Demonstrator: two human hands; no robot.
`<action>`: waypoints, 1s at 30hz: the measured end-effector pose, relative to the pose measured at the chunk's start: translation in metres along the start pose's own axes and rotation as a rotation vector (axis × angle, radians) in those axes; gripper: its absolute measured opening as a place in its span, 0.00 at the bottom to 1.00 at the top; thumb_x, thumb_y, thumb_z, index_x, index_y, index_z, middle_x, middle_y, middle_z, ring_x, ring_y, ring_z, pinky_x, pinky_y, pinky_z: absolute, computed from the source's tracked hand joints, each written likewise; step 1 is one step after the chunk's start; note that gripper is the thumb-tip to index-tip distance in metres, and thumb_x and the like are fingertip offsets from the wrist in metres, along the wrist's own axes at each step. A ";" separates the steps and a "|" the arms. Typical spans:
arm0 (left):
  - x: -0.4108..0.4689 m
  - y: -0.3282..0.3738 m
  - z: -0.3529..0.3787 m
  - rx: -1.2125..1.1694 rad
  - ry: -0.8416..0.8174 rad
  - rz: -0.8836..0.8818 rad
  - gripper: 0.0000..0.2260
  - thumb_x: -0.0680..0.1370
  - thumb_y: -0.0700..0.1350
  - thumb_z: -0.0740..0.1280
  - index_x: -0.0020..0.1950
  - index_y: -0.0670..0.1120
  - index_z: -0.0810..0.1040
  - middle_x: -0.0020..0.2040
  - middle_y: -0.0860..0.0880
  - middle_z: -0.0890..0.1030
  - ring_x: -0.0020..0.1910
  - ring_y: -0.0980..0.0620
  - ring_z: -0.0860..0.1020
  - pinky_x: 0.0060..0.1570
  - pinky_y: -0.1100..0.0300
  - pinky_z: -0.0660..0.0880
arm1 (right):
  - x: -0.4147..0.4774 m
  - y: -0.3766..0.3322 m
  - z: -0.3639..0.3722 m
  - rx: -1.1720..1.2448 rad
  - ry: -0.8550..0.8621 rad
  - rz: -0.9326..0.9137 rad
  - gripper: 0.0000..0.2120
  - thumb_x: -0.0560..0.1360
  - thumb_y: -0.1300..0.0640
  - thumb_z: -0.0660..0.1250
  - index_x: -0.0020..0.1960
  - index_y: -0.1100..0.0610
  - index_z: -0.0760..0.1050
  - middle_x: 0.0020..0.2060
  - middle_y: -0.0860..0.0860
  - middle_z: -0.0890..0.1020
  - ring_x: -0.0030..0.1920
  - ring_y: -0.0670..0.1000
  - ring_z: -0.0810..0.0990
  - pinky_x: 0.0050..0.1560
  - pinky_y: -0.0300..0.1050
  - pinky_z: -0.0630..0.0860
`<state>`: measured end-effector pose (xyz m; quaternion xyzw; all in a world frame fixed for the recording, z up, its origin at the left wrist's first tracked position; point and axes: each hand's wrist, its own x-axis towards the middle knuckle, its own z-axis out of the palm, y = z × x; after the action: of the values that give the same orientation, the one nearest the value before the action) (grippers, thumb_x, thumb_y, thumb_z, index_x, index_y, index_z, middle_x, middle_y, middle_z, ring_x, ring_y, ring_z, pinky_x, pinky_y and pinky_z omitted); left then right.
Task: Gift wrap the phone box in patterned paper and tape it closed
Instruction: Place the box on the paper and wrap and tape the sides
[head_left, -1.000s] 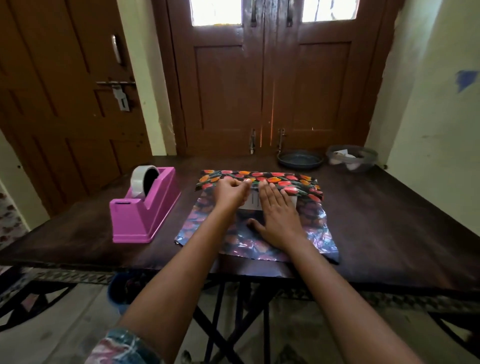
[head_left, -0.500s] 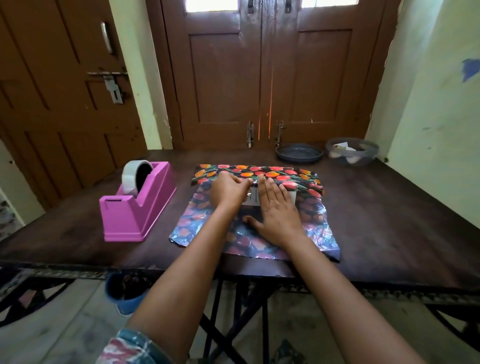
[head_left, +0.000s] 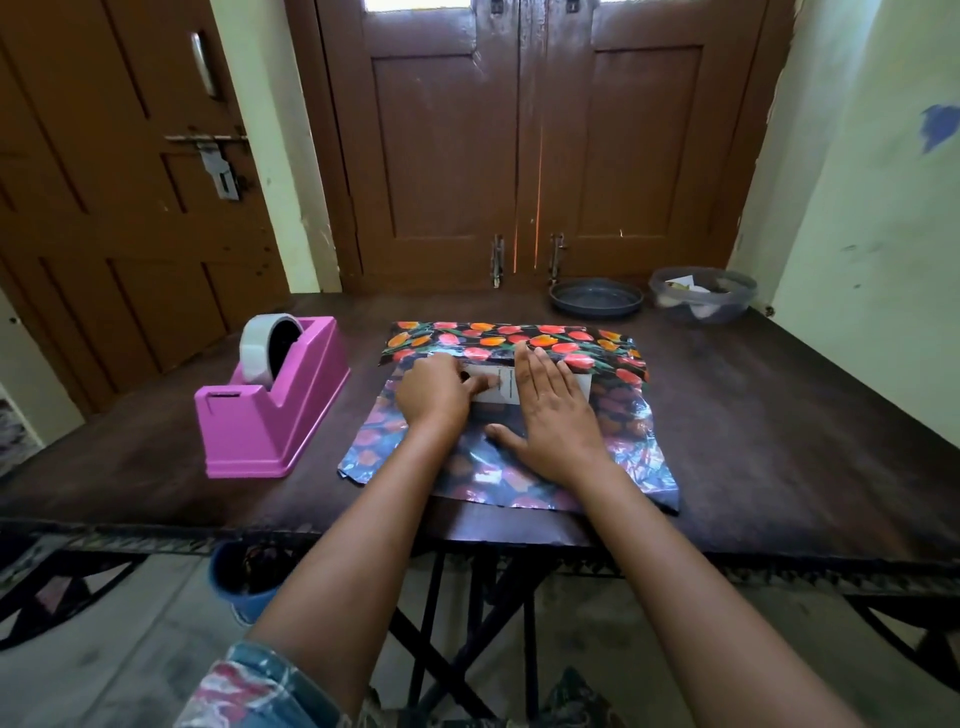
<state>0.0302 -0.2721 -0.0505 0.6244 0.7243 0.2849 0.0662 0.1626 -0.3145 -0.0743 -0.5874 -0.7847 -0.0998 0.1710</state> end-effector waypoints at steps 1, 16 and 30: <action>0.000 -0.003 -0.002 0.054 -0.004 0.015 0.16 0.72 0.58 0.70 0.48 0.46 0.81 0.48 0.46 0.82 0.50 0.44 0.79 0.40 0.59 0.69 | 0.000 -0.001 -0.001 -0.002 -0.004 0.001 0.44 0.76 0.37 0.55 0.75 0.61 0.35 0.76 0.55 0.43 0.76 0.51 0.41 0.73 0.45 0.36; -0.002 -0.014 0.006 0.052 0.293 0.698 0.15 0.71 0.47 0.66 0.57 0.51 0.82 0.45 0.44 0.76 0.44 0.44 0.75 0.44 0.52 0.72 | 0.000 -0.001 0.001 0.007 -0.001 0.007 0.43 0.76 0.37 0.55 0.75 0.61 0.35 0.76 0.55 0.42 0.76 0.51 0.40 0.72 0.45 0.33; 0.008 -0.021 -0.020 0.165 0.256 0.497 0.14 0.75 0.51 0.62 0.56 0.50 0.81 0.54 0.46 0.77 0.56 0.45 0.72 0.53 0.52 0.63 | -0.001 -0.003 -0.002 -0.016 -0.016 -0.002 0.43 0.76 0.37 0.54 0.75 0.60 0.35 0.76 0.54 0.42 0.76 0.51 0.40 0.72 0.45 0.34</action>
<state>0.0008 -0.2729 -0.0422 0.7449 0.5724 0.3088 -0.1485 0.1607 -0.3168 -0.0726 -0.5888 -0.7858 -0.1015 0.1597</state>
